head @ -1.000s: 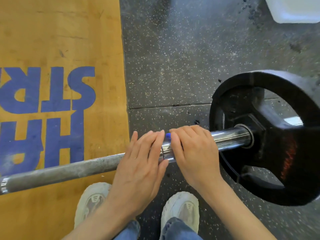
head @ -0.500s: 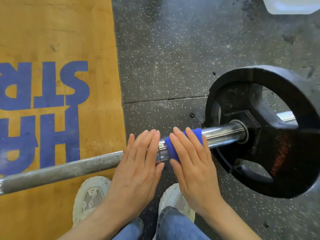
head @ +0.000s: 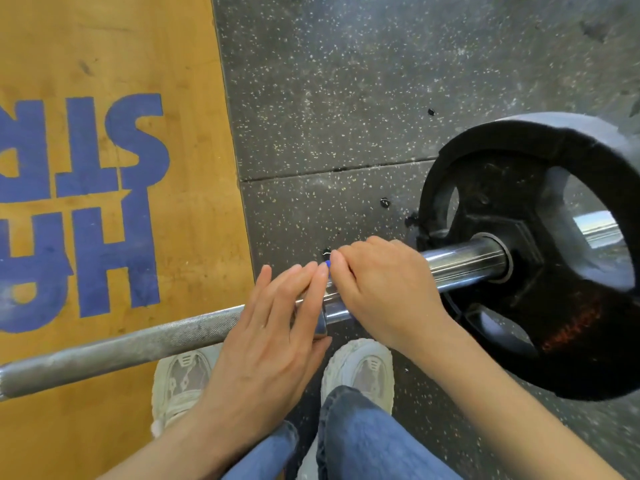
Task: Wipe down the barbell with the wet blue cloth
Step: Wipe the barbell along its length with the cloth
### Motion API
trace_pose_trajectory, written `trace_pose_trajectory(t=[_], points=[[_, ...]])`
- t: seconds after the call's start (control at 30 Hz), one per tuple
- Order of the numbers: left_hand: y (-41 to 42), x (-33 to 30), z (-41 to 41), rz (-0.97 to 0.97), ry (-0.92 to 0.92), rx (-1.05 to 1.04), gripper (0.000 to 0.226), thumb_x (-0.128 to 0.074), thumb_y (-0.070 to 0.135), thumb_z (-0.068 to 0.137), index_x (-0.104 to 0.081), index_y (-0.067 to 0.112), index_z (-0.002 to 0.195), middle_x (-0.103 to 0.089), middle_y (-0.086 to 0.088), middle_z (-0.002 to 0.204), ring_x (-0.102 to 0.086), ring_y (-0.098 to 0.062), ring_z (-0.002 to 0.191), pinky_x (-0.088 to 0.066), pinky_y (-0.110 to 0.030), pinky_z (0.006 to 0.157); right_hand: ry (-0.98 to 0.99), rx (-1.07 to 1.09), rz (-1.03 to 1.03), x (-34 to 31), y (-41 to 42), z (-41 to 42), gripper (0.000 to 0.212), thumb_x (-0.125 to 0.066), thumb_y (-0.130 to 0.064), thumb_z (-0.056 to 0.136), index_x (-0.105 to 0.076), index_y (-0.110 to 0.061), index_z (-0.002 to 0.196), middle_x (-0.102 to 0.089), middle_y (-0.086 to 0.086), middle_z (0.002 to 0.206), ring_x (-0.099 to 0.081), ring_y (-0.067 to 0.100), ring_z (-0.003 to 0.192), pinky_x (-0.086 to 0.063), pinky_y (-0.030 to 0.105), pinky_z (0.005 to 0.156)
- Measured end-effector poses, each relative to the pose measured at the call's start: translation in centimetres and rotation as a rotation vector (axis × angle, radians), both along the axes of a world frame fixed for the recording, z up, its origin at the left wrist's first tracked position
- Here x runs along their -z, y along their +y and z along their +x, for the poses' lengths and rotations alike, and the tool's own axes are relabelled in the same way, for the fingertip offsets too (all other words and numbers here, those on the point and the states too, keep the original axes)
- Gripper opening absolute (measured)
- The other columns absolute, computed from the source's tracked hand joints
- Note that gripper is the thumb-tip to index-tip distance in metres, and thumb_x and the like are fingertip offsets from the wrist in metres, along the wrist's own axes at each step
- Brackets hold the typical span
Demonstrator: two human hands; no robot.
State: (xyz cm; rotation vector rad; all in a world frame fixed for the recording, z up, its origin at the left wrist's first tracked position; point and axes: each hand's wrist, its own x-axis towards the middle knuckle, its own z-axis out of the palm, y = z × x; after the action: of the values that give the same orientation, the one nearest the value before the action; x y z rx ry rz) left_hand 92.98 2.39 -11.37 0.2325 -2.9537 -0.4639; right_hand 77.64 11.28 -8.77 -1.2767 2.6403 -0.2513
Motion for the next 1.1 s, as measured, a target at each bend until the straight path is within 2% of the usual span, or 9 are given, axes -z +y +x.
trace_pose_trajectory(t=[0.13, 0.3, 0.47, 0.63, 0.8, 0.83, 0.9, 0.97, 1.1], points=[[0.1, 0.0, 0.3, 0.001, -0.010, 0.035, 0.072, -0.049, 0.033, 0.091, -0.031, -0.002, 0.151, -0.040, -0.014, 0.139, -0.040, -0.030, 0.134, -0.011, -0.044, 0.125, -0.165, 0.012, 0.173, -1.6, 1.8, -1.1, 0.042, -0.016, -0.038, 0.095, -0.036, -0.023, 0.062, -0.041, -0.006, 0.059, -0.040, 0.016, 0.064, -0.023, 0.033, 0.058], [0.4, 0.3, 0.5, -0.018, -0.024, 0.056, 0.073, -0.046, 0.033, 0.093, -0.024, -0.005, 0.152, -0.035, -0.017, 0.148, -0.035, -0.032, 0.141, -0.010, -0.043, 0.125, -0.308, -0.109, 0.322, -1.9, -0.5, -1.0, 0.042, -0.026, -0.033, 0.106, -0.045, -0.022, 0.070, -0.055, -0.004, 0.072, -0.055, 0.022, 0.075, -0.041, 0.038, 0.067], [0.4, 0.2, 0.4, -0.022, -0.035, 0.057, 0.070, -0.044, 0.034, 0.096, -0.026, -0.006, 0.151, -0.035, -0.018, 0.150, -0.034, -0.032, 0.143, -0.011, -0.044, 0.125, -0.368, -0.056, 0.430, -2.5, 0.2, -3.2, 0.039, -0.031, -0.027, 0.104, -0.048, -0.017, 0.070, -0.056, 0.002, 0.071, -0.052, 0.026, 0.070, -0.033, 0.037, 0.059], [0.2, 0.2, 0.2, 0.029, -0.035, 0.025, 0.066, -0.042, 0.039, 0.100, -0.032, -0.002, 0.151, -0.037, -0.014, 0.151, -0.035, -0.030, 0.143, -0.014, -0.044, 0.124, -0.406, -0.074, 0.305, -2.7, 0.8, -2.8, 0.041, -0.024, -0.039, 0.101, -0.048, -0.023, 0.072, -0.056, -0.003, 0.072, -0.053, 0.015, 0.072, -0.040, 0.032, 0.066], [0.1, 0.3, -0.5, 0.060, -0.010, -0.010, 0.060, -0.044, 0.036, 0.097, -0.038, 0.001, 0.145, -0.042, -0.012, 0.145, -0.041, -0.029, 0.136, -0.015, -0.044, 0.124, -0.092, 0.010, 0.110, -0.4, 0.6, -1.1, 0.046, -0.018, -0.037, 0.095, -0.041, -0.023, 0.058, -0.041, -0.007, 0.053, -0.036, 0.012, 0.053, -0.026, 0.025, 0.054], [0.0, 0.3, -0.6, 0.068, -0.006, -0.018, 0.060, -0.044, 0.036, 0.096, -0.038, 0.002, 0.145, -0.043, -0.011, 0.145, -0.041, -0.029, 0.135, -0.016, -0.043, 0.124, -0.047, 0.000, 0.018, 0.1, 0.5, -0.2, 0.047, -0.024, -0.035, 0.098, -0.049, -0.023, 0.061, -0.046, -0.009, 0.057, -0.040, 0.013, 0.056, -0.035, 0.028, 0.059], [-0.3, 0.3, -0.8, 0.072, 0.004, -0.034, 0.058, -0.046, 0.035, 0.094, -0.040, 0.004, 0.144, -0.048, -0.011, 0.144, -0.044, -0.027, 0.133, -0.021, -0.041, 0.121, -0.010, -0.083, -0.116, 0.8, 2.2, 0.5, 0.041, -0.033, -0.030, 0.104, -0.068, -0.020, 0.086, -0.064, -0.007, 0.081, -0.056, 0.016, 0.078, -0.047, 0.034, 0.084], [-0.4, 0.1, -1.1, 0.077, 0.003, -0.050, 0.056, -0.047, 0.034, 0.092, -0.044, 0.005, 0.140, -0.056, -0.011, 0.140, -0.047, -0.026, 0.130, -0.030, -0.037, 0.109, 0.010, -0.118, -0.216, 0.6, 4.2, 0.2, 0.040, -0.032, -0.029, 0.108, -0.070, -0.015, 0.111, -0.068, -0.005, 0.107, -0.059, 0.015, 0.104, -0.041, 0.035, 0.105], [-0.8, 0.0, -2.1, 0.046, 0.023, -0.083, 0.052, -0.049, 0.031, 0.087, -0.051, 0.005, 0.133, -0.063, -0.011, 0.130, -0.050, -0.024, 0.121, -0.034, -0.032, 0.094, 0.115, 0.057, -0.294, 1.4, 1.7, 0.6, 0.043, -0.032, -0.023, 0.106, -0.073, -0.013, 0.098, -0.072, -0.005, 0.098, -0.062, 0.018, 0.091, -0.040, 0.032, 0.093]])
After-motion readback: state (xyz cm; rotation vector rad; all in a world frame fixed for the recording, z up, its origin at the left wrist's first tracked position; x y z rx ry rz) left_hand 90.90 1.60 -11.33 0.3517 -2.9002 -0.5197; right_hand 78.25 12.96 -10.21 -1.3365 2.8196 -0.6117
